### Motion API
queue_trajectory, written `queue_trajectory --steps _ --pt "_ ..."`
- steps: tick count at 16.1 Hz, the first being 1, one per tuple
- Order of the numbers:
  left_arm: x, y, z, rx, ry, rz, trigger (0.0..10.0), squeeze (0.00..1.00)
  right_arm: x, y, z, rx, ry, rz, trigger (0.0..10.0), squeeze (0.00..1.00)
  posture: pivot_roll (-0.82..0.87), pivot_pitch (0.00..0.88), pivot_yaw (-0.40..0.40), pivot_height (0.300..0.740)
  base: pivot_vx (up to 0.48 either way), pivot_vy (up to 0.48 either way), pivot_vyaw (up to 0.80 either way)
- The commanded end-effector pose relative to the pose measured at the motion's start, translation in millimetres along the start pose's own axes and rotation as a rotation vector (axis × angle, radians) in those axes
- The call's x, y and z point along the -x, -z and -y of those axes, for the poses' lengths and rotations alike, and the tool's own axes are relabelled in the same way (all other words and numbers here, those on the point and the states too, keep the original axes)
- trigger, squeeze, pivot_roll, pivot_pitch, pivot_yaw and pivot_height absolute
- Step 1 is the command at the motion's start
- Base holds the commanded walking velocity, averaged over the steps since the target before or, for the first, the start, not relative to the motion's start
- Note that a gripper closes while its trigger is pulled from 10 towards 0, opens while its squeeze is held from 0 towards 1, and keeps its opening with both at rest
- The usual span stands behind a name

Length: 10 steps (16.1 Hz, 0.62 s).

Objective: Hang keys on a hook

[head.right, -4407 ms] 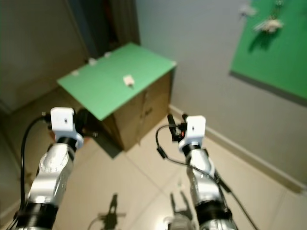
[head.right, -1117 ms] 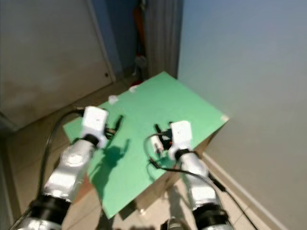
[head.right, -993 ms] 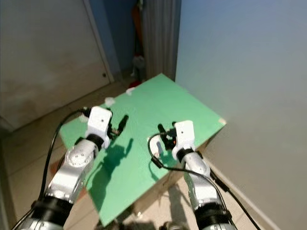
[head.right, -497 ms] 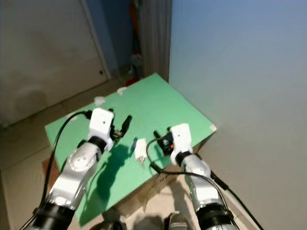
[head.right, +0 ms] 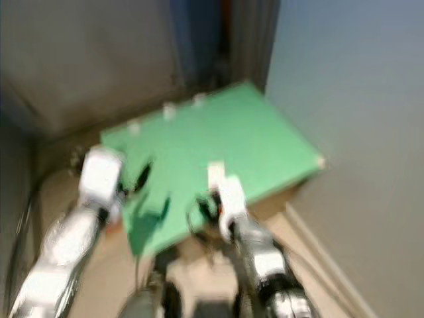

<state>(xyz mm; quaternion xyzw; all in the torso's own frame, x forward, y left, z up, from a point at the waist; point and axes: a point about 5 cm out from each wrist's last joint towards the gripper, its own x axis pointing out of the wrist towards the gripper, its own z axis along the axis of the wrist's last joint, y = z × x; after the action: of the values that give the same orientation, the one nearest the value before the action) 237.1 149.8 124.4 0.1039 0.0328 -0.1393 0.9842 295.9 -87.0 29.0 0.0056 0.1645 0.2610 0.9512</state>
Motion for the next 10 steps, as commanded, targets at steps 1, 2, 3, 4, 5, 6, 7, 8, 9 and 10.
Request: queue_trajectory --steps 1,2,3,4,5,6,7,8,9,10 --pt "6.9 -10 -2.9 -0.007 0.021 0.026 10.0 0.0 1.0 9 -1.1 0.036 0.024 -0.021 10.0 0.0 0.16 0.258 0.063 0.736 0.0 0.0 0.0" --pt "19.2 -7 -3.1 0.012 0.021 0.008 10.0 0.0 -3.8 5 -0.9 0.067 0.031 -0.012 10.0 0.0 0.18 0.256 0.046 0.736 0.0 0.0 0.0" --pt "26.4 -7 -1.1 0.047 0.003 0.015 10.0 0.0 -11.2 -7 -0.4 0.071 0.034 0.008 10.0 0.0 0.18 0.246 0.02 0.736 0.0 0.0 0.0" --pt "26.7 -7 1.2 0.05 0.0 0.015 10.0 0.0 -13.3 -10 0.4 0.078 0.035 0.014 10.0 0.0 0.18 0.24 0.013 0.736 0.0 0.0 0.0" --pt "25.8 -4 4.9 0.043 0.0 0.005 10.0 0.0 -14.9 -13 1.9 0.077 0.043 0.022 10.0 0.0 0.17 0.227 -0.003 0.736 0.0 0.0 0.0" --pt "24.8 -3 6.9 0.053 -0.002 0.006 10.0 0.0 -16.1 -16 2.1 0.083 0.047 0.03 10.0 0.0 0.16 0.225 -0.005 0.736 0.0 0.0 0.0" --pt "22.0 -2 14.7 0.073 0.007 0.008 10.0 0.0 -17.2 -20 3.9 0.095 0.067 0.062 10.0 0.0 0.15 0.222 -0.014 0.736 0.0 0.0 0.0" --pt "20.8 -3 19.3 0.078 0.015 0.008 10.0 0.0 -17.5 -22 5.3 0.111 0.086 0.078 10.0 0.0 0.15 0.221 -0.015 0.736 0.0 0.0 0.0" --pt "20.1 -3 24.0 0.086 0.022 0.006 10.0 0.0 -17.7 -24 8.8 0.107 0.127 0.088 10.0 0.0 0.15 0.222 -0.019 0.736 0.0 0.0 0.0" --pt "21.7 -3 29.2 0.099 0.03 0.005 10.0 0.0 -17.5 -26 13.7 0.111 0.185 0.097 10.0 0.0 0.15 0.226 -0.019 0.736 0.0 0.0 0.0"
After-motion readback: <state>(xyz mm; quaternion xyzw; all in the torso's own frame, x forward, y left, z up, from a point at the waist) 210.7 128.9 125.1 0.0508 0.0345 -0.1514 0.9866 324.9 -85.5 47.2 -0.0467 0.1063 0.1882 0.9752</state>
